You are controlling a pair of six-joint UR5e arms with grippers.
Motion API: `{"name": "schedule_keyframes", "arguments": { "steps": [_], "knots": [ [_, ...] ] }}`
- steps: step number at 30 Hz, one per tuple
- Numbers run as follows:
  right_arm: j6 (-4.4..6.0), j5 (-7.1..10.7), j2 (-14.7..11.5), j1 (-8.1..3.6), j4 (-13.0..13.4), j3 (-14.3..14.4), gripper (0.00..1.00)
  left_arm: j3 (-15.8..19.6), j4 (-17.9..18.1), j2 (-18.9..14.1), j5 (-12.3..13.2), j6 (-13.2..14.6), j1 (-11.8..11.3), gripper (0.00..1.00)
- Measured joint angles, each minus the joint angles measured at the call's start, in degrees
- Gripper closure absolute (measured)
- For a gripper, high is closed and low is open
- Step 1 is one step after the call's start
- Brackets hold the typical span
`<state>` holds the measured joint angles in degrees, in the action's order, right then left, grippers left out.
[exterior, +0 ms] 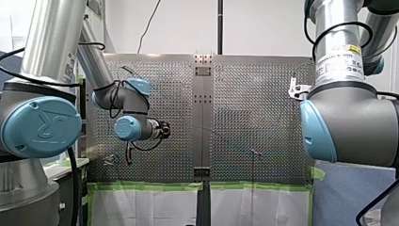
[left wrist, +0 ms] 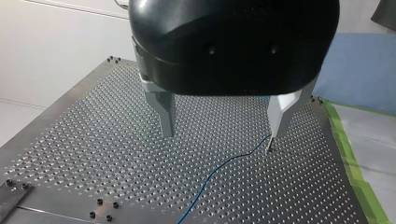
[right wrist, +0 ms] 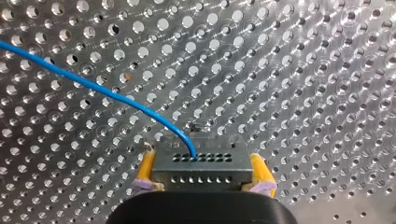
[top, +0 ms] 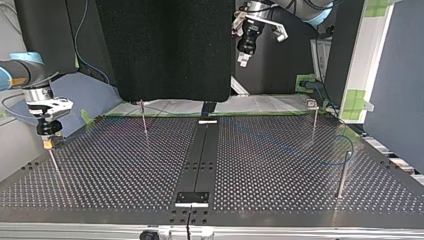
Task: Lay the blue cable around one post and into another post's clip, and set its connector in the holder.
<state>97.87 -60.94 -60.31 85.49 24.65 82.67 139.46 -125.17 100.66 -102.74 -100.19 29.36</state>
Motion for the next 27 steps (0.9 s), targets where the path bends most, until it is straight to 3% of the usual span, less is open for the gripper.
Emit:
{"name": "schedule_keyframes", "arguments": {
  "steps": [27],
  "knots": [
    [1.44,-0.63,0.5,0.03,1.9,0.1,1.00,0.0,0.0,0.0,0.0,0.0,-0.1,0.02]
  ]
}}
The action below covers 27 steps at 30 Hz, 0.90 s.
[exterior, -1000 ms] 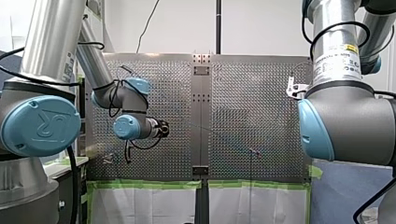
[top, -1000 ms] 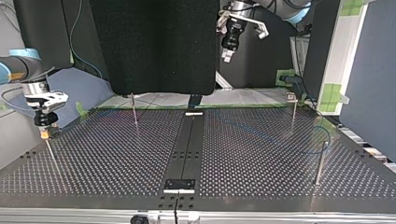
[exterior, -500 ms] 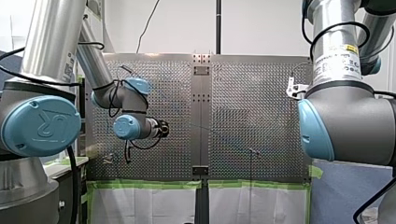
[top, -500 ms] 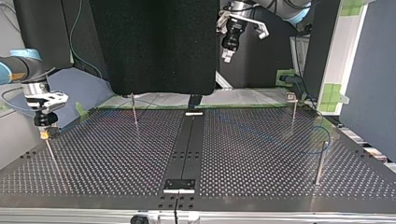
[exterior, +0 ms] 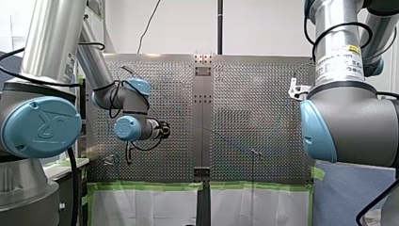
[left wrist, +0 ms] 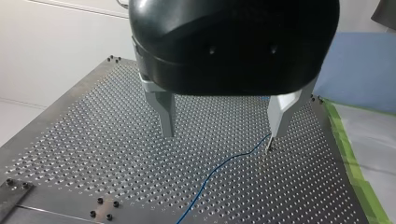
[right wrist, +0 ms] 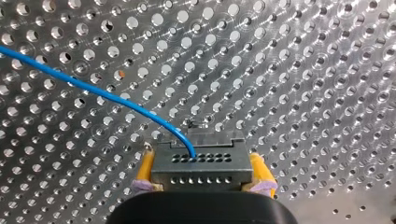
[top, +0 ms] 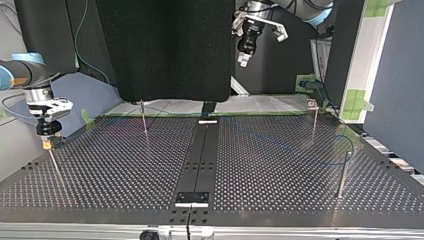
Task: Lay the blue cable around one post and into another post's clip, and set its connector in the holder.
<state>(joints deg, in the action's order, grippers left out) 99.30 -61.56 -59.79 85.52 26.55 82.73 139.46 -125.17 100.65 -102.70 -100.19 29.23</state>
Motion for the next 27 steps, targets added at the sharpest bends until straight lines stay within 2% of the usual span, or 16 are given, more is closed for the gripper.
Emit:
{"name": "schedule_keyframes", "arguments": {
  "steps": [4,5,6,7,8,9,10,11,12,13,14,15,17,27],
  "knots": [
    [-0.16,0.05,0.0,0.02,0.2,0.0,1.00,0.0,0.0,0.0,0.0,0.0,-0.1,0.02],
    [-0.21,0.07,0.0,0.02,0.2,0.0,0.91,0.0,0.0,0.0,0.0,0.0,-0.1,0.02],
    [-0.24,0.07,0.1,0.03,0.2,0.0,0.91,0.0,0.0,0.0,0.0,0.0,-0.1,0.02],
    [-0.28,0.07,0.1,0.03,0.2,0.0,0.78,0.0,0.0,0.0,0.0,0.0,-0.1,0.02],
    [-0.33,0.08,0.1,0.04,0.2,0.0,0.60,0.0,0.0,0.0,0.0,0.0,-0.1,0.02],
    [-0.35,0.09,0.1,0.04,0.2,0.0,0.60,0.0,0.0,0.0,0.0,0.0,-0.1,0.02],
    [-0.37,0.10,0.1,0.04,0.2,0.0,0.40,0.0,0.0,0.0,0.0,0.0,-0.1,0.02],
    [-0.38,0.11,0.1,0.04,0.3,0.0,0.28,0.0,0.0,0.0,0.0,0.0,-0.1,0.02],
    [-0.39,0.11,0.1,0.05,0.3,0.0,0.28,0.0,0.0,0.0,0.0,0.0,-0.1,0.02],
    [-0.39,0.10,0.1,0.05,0.3,0.0,0.13,0.0,0.0,0.0,0.0,0.0,-0.1,0.02],
    [-0.38,0.09,0.1,0.05,0.3,0.0,0.08,0.0,0.0,0.0,0.0,0.0,-0.1,0.02],
    [-0.38,0.11,0.1,0.05,0.3,0.0,0.08,0.0,0.0,0.0,0.0,0.0,-0.1,0.02],
    [-0.39,0.12,0.2,0.08,0.3,-0.1,0.00,0.0,0.0,0.0,0.0,0.0,-0.1,0.02],
    [-0.39,0.12,0.2,0.12,0.3,0.0,0.00,0.0,0.0,0.0,0.0,0.0,-0.1,0.02]
  ]
}}
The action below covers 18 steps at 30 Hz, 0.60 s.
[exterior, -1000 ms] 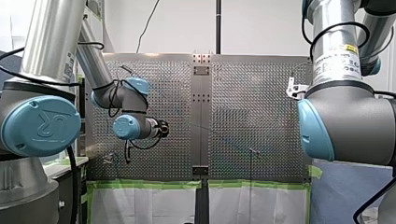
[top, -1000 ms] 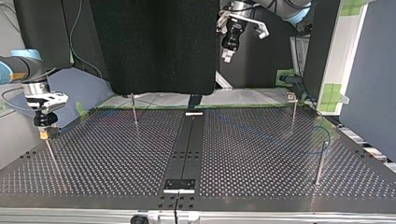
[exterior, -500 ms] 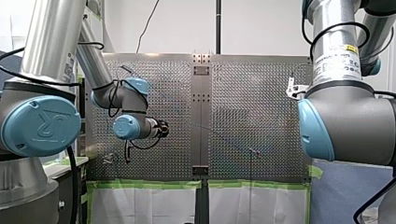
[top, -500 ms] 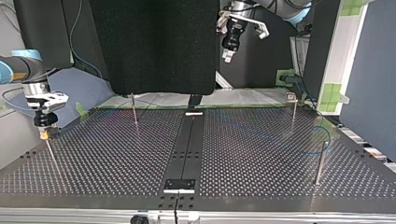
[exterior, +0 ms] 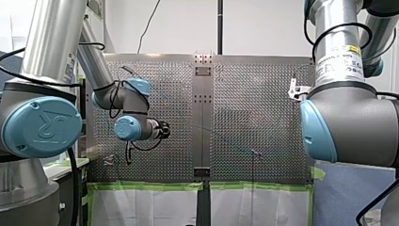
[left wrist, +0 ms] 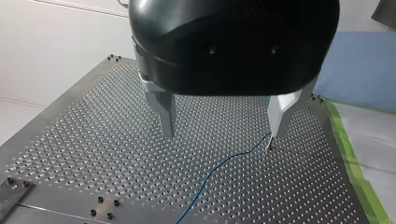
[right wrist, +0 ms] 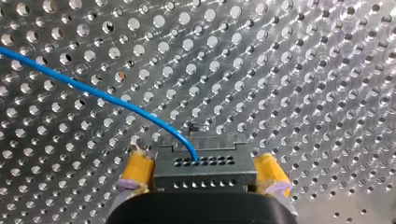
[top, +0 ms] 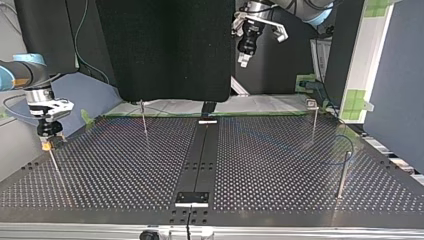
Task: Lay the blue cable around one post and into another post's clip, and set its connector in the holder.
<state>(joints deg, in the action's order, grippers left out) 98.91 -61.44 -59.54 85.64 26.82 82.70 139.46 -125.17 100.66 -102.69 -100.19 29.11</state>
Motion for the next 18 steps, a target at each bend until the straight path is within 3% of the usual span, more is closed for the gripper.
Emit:
{"name": "schedule_keyframes", "arguments": {
  "steps": [18],
  "knots": [
    [0.40,0.00,0.0,0.14,0.2,0.0,0.00,0.0,0.0,0.0,0.0,0.0,-0.1,0.02]
  ]
}}
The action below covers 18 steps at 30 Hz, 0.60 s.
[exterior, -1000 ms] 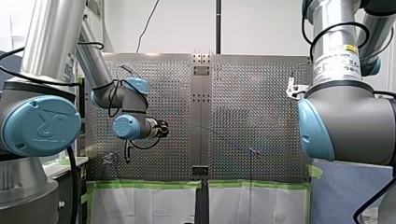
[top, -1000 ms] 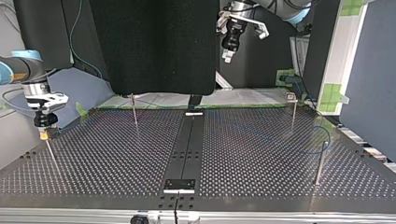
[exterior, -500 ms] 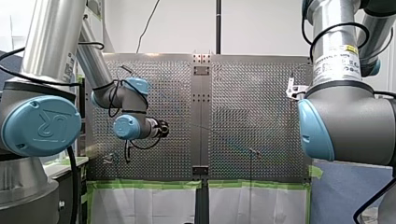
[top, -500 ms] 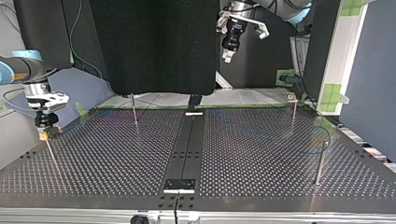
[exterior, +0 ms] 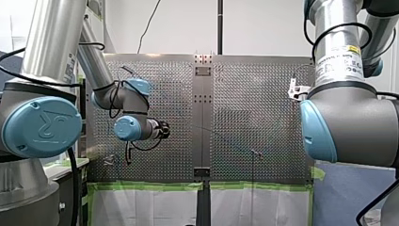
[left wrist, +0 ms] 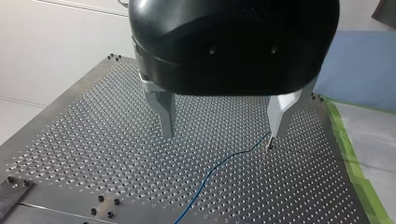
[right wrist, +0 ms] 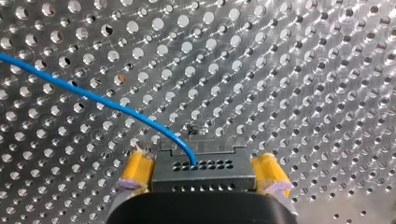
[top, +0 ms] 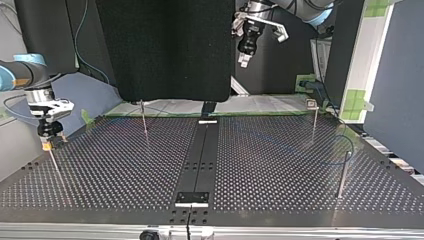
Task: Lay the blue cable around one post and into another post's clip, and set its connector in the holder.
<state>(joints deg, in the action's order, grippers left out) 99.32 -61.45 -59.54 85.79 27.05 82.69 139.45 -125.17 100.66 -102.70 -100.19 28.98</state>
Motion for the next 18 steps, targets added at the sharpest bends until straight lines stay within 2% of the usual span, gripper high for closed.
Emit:
{"name": "schedule_keyframes", "arguments": {
  "steps": [18],
  "knots": [
    [0.00,-0.24,0.0,0.04,-0.4,0.0,0.00,0.0,0.0,0.0,0.0,0.0,0.0,0.02]
  ]
}}
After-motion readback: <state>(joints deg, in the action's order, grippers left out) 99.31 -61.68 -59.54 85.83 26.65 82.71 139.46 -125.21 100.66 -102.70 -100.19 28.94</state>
